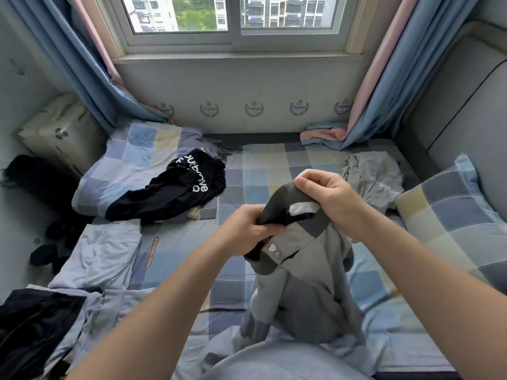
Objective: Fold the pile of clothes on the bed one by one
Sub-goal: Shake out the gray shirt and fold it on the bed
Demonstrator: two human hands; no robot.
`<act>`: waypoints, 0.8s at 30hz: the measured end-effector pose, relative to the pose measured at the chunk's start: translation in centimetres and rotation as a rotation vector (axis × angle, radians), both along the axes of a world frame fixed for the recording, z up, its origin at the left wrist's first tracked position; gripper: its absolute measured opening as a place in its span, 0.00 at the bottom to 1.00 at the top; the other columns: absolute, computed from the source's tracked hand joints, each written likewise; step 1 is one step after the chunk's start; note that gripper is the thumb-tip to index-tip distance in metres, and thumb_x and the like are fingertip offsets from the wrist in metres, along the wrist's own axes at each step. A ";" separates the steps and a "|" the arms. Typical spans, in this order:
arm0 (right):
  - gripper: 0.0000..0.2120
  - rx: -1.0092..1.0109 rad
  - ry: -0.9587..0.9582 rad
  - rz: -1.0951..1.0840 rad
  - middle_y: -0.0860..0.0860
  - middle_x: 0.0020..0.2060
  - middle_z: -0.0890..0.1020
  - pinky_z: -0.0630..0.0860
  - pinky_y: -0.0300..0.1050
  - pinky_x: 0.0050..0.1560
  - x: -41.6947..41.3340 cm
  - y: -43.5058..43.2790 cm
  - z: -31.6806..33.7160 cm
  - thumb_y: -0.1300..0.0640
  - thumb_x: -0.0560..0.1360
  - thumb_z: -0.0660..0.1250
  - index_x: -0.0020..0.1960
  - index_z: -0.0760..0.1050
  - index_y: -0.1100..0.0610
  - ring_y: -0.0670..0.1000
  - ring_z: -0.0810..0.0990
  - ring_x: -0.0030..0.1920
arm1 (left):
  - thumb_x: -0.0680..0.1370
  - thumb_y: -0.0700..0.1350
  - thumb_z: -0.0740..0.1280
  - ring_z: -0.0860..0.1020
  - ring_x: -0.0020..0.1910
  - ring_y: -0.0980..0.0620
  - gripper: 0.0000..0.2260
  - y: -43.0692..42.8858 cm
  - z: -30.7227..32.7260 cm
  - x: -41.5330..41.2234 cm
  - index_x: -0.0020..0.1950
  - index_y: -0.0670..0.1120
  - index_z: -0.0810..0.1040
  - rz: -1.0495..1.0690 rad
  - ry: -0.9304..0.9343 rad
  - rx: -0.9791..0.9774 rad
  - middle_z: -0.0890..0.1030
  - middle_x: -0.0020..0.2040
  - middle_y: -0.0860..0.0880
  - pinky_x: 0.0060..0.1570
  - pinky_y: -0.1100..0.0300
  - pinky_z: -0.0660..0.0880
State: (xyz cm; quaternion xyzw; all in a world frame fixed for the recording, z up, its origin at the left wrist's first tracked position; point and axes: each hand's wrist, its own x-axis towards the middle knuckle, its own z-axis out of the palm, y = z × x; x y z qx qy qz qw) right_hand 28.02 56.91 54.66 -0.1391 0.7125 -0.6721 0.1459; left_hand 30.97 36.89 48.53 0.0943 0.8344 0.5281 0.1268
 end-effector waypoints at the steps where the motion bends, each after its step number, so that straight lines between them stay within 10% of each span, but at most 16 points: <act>1: 0.07 0.008 0.001 0.000 0.54 0.36 0.78 0.74 0.41 0.38 -0.3 0.6 0.4 0.61 0.79 0.68 0.42 0.78 0.58 0.49 0.76 0.37 | 0.75 0.45 0.73 0.74 0.35 0.56 0.07 -0.2 -0.1 -0.1 0.39 0.54 0.79 -0.021 -0.025 0.002 0.77 0.34 0.58 0.43 0.54 0.72; 11: 0.08 0.636 0.372 0.029 0.44 0.42 0.82 0.73 0.36 0.51 -3.1 5.1 1.0 0.61 0.77 0.71 0.45 0.83 0.49 0.47 0.80 0.46 | 0.76 0.50 0.67 0.67 0.34 0.51 0.15 -2.0 4.3 -1.8 0.42 0.38 0.74 0.144 0.106 0.169 0.69 0.34 0.48 0.35 0.55 0.63; 16: 0.10 0.399 0.314 -0.067 0.39 0.30 0.79 0.70 0.30 0.38 -2.5 2.8 1.8 0.64 0.82 0.64 0.43 0.79 0.56 0.39 0.75 0.33 | 0.78 0.50 0.68 0.70 0.36 0.51 0.13 -3.7 5.7 -2.4 0.43 0.40 0.76 0.144 0.194 0.133 0.72 0.35 0.46 0.40 0.53 0.66; 20: 0.09 0.278 0.206 -0.036 0.53 0.38 0.77 0.71 0.48 0.45 -2.0 -0.1 2.0 0.62 0.83 0.61 0.45 0.75 0.62 0.51 0.73 0.40 | 0.81 0.41 0.69 0.72 0.36 0.54 0.08 -5.9 6.7 -2.2 0.43 0.40 0.77 0.132 0.210 0.119 0.74 0.35 0.50 0.38 0.58 0.69; 24: 0.03 0.152 0.071 0.095 0.50 0.36 0.79 0.76 0.40 0.41 -1.4 -2.8 3.7 0.65 0.78 0.68 0.48 0.76 0.60 0.48 0.77 0.39 | 0.80 0.42 0.69 0.72 0.35 0.55 0.10 -7.7 8.9 -1.8 0.39 0.48 0.77 0.190 0.229 0.179 0.75 0.34 0.51 0.36 0.60 0.69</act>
